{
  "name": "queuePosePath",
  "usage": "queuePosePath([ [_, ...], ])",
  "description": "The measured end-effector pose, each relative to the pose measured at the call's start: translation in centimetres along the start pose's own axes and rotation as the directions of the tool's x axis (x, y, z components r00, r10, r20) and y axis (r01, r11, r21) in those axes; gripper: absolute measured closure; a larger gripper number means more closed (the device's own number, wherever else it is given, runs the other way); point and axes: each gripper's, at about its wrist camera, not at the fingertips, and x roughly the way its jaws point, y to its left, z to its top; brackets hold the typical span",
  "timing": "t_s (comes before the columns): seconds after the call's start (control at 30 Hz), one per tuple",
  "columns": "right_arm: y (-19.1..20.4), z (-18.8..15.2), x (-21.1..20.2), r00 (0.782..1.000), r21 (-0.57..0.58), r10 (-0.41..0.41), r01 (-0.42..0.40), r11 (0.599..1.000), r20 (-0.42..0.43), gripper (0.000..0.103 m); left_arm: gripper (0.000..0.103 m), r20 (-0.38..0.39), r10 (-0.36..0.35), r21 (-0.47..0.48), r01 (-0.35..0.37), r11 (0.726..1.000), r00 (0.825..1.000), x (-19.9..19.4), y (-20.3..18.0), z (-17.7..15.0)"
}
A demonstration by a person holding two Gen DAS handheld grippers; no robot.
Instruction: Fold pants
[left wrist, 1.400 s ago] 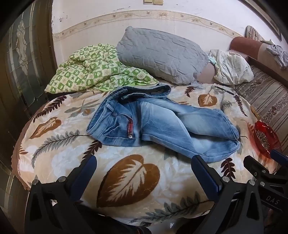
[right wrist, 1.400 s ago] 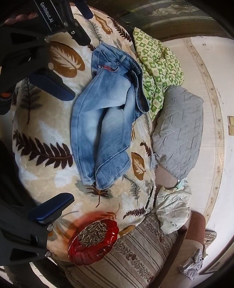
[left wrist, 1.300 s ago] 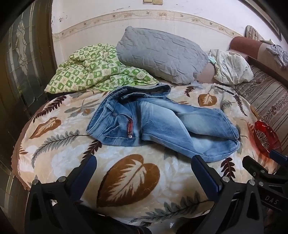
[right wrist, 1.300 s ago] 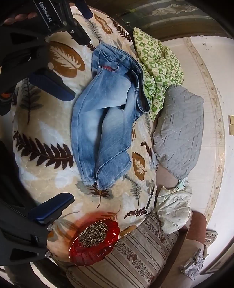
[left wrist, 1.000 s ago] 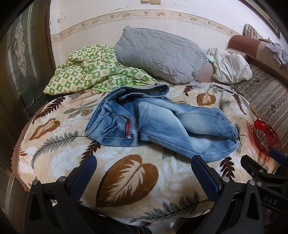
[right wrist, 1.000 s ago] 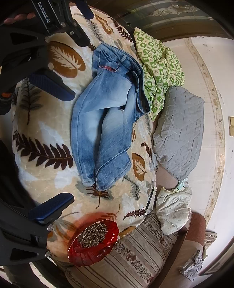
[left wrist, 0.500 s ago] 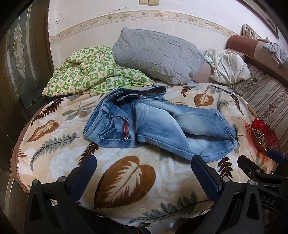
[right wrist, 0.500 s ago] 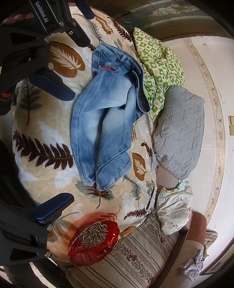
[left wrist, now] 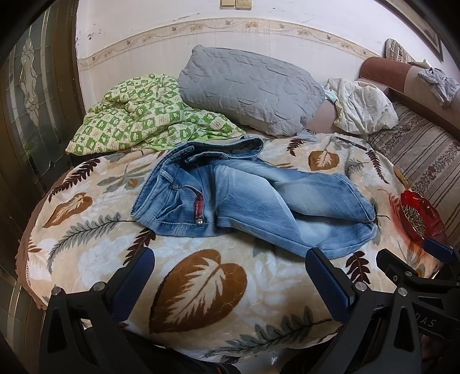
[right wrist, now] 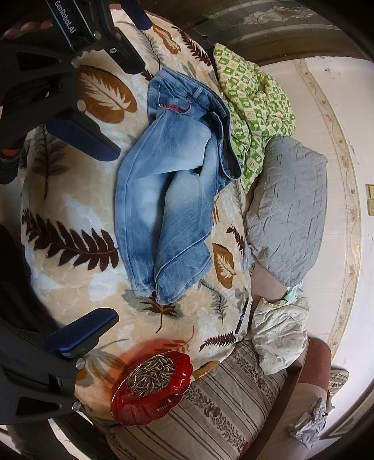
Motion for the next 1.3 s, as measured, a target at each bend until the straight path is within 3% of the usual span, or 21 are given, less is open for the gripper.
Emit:
queuePosePath([
  [0.33, -0.1, -0.3, 0.3, 1.000, 0.004, 0.003, -0.003, 1.000, -0.009, 0.000, 0.000, -0.002, 0.008, 0.003, -0.008, 1.000, 1.000, 0.2, 0.1, -0.2],
  [0.53, -0.5, -0.2, 0.5, 1.000, 0.017, 0.014, -0.014, 1.000, -0.017, 0.000, 0.000, -0.058, 0.038, 0.038, -0.036, 0.999, 0.998, 0.5, 0.3, 0.2],
  [0.67, -0.8, 0.0, 0.7, 1.000, -0.007, 0.020, -0.020, 1.000, -0.022, 0.000, 0.000, -0.058, -0.040, 0.090, 0.045, 0.995, 0.997, 1.0, 0.1, 1.1],
  [0.77, -2.0, 0.4, 0.6, 0.995, -0.019, 0.101, -0.101, 0.995, 0.005, 0.000, 0.000, -0.070, -0.103, 0.214, 0.115, 0.970, 0.992, 2.2, -1.1, 2.3],
  [0.83, -3.5, 0.8, 1.0, 0.985, -0.019, 0.173, -0.173, 0.985, 0.022, 0.000, 0.000, -0.052, -0.169, 0.350, 0.177, 0.920, 0.984, 3.5, -2.5, 3.4],
  [0.9, -4.7, 1.4, 2.0, 0.984, -0.069, 0.178, -0.177, 0.982, 0.005, 0.000, 0.000, -0.061, -0.184, 0.505, 0.189, 0.842, 0.981, 5.3, -4.3, 4.6],
  [0.97, -5.4, 1.8, 3.1, 0.980, -0.128, 0.196, -0.198, 0.972, -0.031, 0.000, 0.000, -0.070, -0.201, 0.569, 0.205, 0.796, 0.977, 6.6, -5.5, 5.3],
  [1.0, -5.8, 2.1, 4.2, 0.977, -0.174, 0.203, -0.213, 0.961, -0.071, 0.000, 0.000, -0.094, -0.201, 0.617, 0.215, 0.757, 0.975, 8.0, -6.5, 6.1],
  [1.1, -6.4, 2.3, 6.1, 0.971, -0.276, 0.208, -0.234, 0.932, -0.122, 0.004, 0.000, -0.156, -0.242, 0.658, 0.284, 0.698, 0.958, 9.8, -8.5, 7.3],
  [1.23, -7.3, 2.8, 9.0, 0.972, -0.397, 0.175, -0.224, 0.890, -0.157, 0.013, 0.000, -0.171, -0.264, 0.738, 0.301, 0.604, 0.949, 11.8, -11.4, 7.9],
  [1.3, -7.8, 3.1, 10.3, 0.966, -0.411, 0.185, -0.244, 0.878, -0.180, 0.024, 0.000, -0.197, -0.267, 0.759, 0.319, 0.568, 0.943, 13.2, -12.6, 8.1],
])
